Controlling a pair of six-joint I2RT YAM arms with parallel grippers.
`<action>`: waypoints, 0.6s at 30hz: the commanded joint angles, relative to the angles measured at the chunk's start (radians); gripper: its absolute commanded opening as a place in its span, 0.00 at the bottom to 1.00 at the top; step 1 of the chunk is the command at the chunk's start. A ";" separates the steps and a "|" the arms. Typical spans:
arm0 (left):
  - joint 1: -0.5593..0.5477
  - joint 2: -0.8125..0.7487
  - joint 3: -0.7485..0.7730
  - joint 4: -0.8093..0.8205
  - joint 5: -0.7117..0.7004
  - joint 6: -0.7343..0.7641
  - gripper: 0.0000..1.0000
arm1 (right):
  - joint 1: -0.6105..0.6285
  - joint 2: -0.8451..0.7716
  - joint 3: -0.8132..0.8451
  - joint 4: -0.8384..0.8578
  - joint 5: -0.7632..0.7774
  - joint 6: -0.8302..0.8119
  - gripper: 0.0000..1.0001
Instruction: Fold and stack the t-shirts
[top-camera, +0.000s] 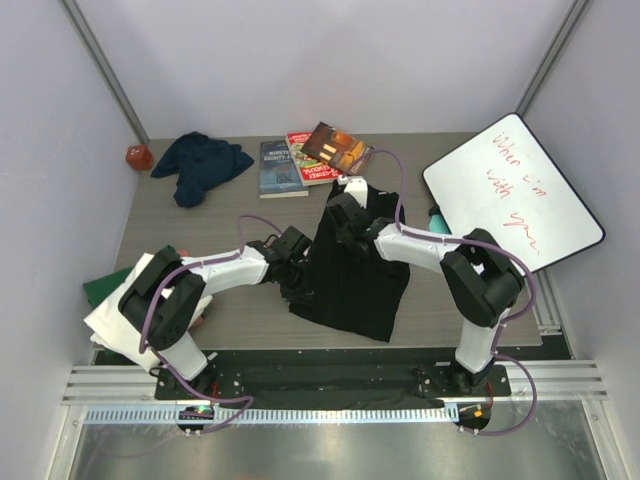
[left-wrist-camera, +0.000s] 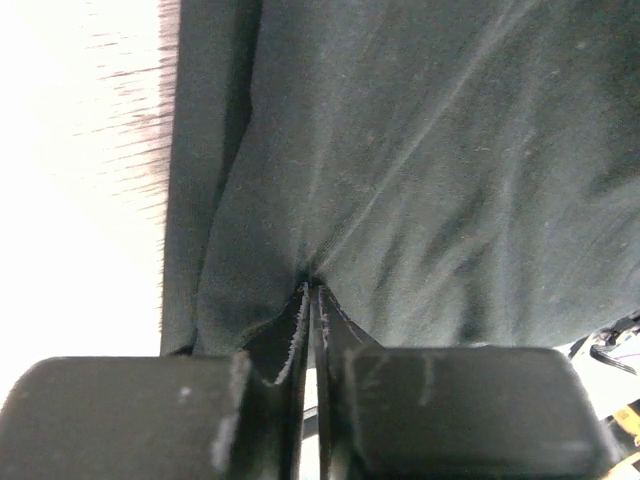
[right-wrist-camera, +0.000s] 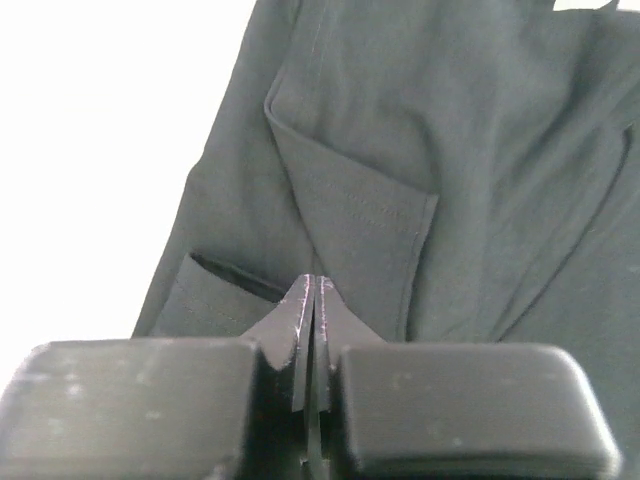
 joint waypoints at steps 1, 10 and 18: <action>0.004 0.060 -0.032 -0.049 -0.092 0.047 0.11 | -0.012 -0.105 0.057 -0.052 0.035 -0.051 0.13; 0.020 -0.003 0.014 -0.086 -0.122 0.063 0.31 | -0.035 -0.434 -0.058 -0.215 0.086 0.004 0.46; 0.063 -0.063 0.037 -0.122 -0.118 0.099 0.38 | -0.038 -0.697 -0.290 -0.359 -0.053 0.160 0.45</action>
